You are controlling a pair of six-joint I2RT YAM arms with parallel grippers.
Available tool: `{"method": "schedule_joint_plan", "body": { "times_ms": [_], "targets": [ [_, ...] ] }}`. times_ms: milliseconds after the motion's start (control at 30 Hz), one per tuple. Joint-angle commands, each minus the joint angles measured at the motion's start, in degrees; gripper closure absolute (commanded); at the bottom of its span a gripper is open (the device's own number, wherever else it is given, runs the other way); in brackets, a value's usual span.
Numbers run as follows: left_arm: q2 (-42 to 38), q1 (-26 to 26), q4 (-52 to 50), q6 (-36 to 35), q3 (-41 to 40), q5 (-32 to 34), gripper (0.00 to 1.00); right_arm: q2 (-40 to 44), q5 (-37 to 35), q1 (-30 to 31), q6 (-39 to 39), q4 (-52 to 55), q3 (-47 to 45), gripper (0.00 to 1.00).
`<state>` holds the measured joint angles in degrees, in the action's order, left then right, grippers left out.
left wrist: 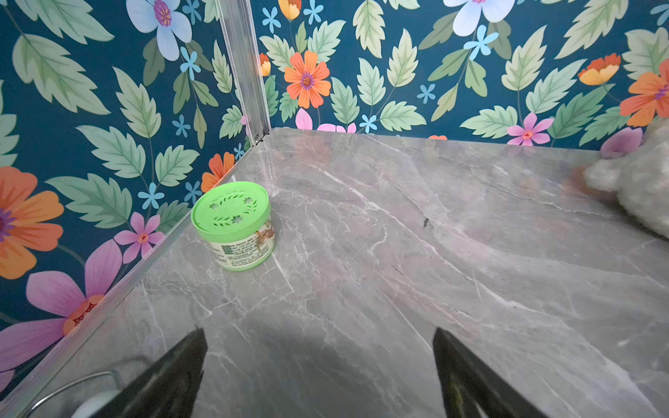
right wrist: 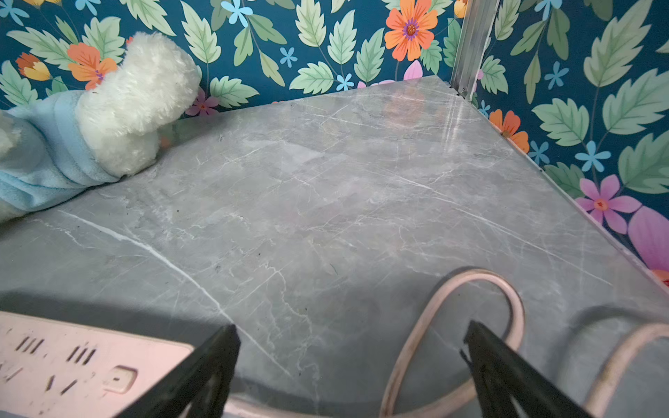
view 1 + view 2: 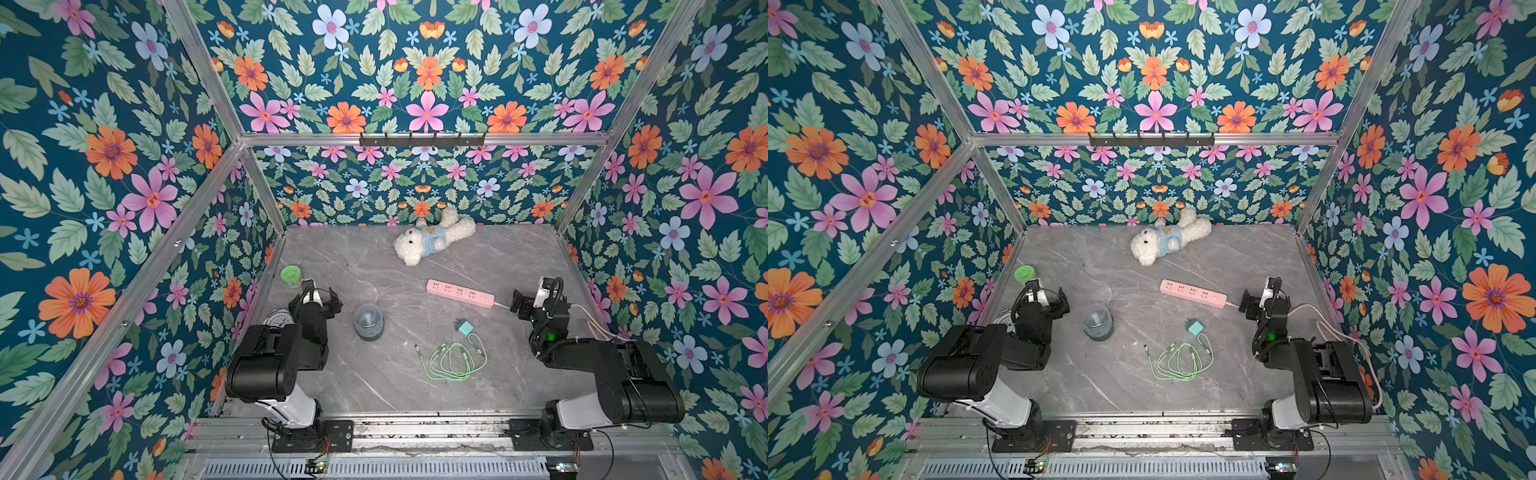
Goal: Charge the cordless meat grinders
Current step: Pick up the plug from the center of the board.
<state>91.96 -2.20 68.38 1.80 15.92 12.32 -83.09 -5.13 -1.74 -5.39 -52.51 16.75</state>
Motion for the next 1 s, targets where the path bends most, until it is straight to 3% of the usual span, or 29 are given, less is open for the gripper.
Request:
{"method": "schedule_joint_plan", "body": {
  "times_ms": [0, 800, 967],
  "targets": [
    [-0.2, 0.1, 2.5, 0.1, 0.0, 0.3, 0.01, -0.1, -0.3, 0.0, 0.4, -1.5, 0.0, 0.01],
    [-0.7, 0.1, 2.3, 0.1, 0.2, 0.4, 0.01, 0.1, 0.2, -0.1, 0.4, -1.7, 0.0, 0.01],
    [-10.6, 0.1, -17.0, 0.1, 6.5, 1.0, 0.01, 12.0, 1.3, 0.0, 0.5, 17.4, 5.2, 0.01]
  ]
}}
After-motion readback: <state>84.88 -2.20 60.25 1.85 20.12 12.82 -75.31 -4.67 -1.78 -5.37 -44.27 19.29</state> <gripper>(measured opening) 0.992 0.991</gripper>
